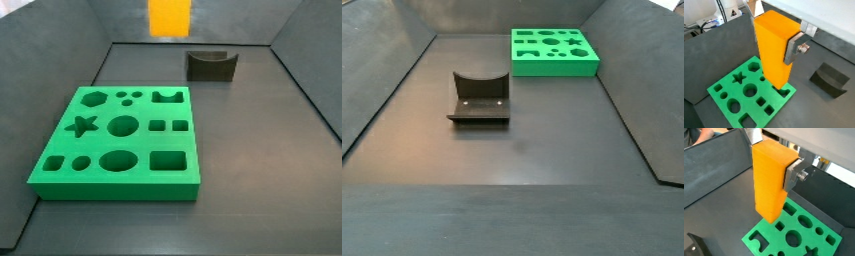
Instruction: Insert the rectangle object.
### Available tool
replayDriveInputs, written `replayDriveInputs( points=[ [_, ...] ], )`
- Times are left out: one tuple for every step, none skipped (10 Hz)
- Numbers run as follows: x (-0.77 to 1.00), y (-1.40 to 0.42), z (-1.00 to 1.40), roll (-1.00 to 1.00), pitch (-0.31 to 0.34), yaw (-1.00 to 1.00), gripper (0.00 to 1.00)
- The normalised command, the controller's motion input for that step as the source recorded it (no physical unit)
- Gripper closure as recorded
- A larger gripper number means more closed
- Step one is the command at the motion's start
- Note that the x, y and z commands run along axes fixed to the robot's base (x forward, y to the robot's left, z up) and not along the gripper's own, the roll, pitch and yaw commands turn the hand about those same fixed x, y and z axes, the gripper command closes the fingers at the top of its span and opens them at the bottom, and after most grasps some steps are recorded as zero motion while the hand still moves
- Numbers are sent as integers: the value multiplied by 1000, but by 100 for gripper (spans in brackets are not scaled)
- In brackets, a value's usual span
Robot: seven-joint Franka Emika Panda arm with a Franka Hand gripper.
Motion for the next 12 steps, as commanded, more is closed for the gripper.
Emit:
replayDriveInputs(
  points=[
    [263, -197, -763, 126, 43, 0, 100],
    [123, -380, -1000, 41, 0, 0, 100],
    [120, -511, -1000, 0, 0, 14, 100],
    [60, -571, -1000, 0, 0, 20, 100],
    [14, -683, -1000, 0, 0, 20, 100],
    [0, -600, -823, -84, -36, 0, 100],
    [0, -394, -517, -247, 0, 0, 100],
    [0, -269, -360, -280, 0, 0, 100],
    [0, -237, -343, -237, 0, 0, 100],
    [0, -223, -243, -249, 0, 0, 100],
    [-9, -254, -163, -257, 0, 9, 100],
    [0, -266, -171, -219, 0, 0, 100]
  ],
)
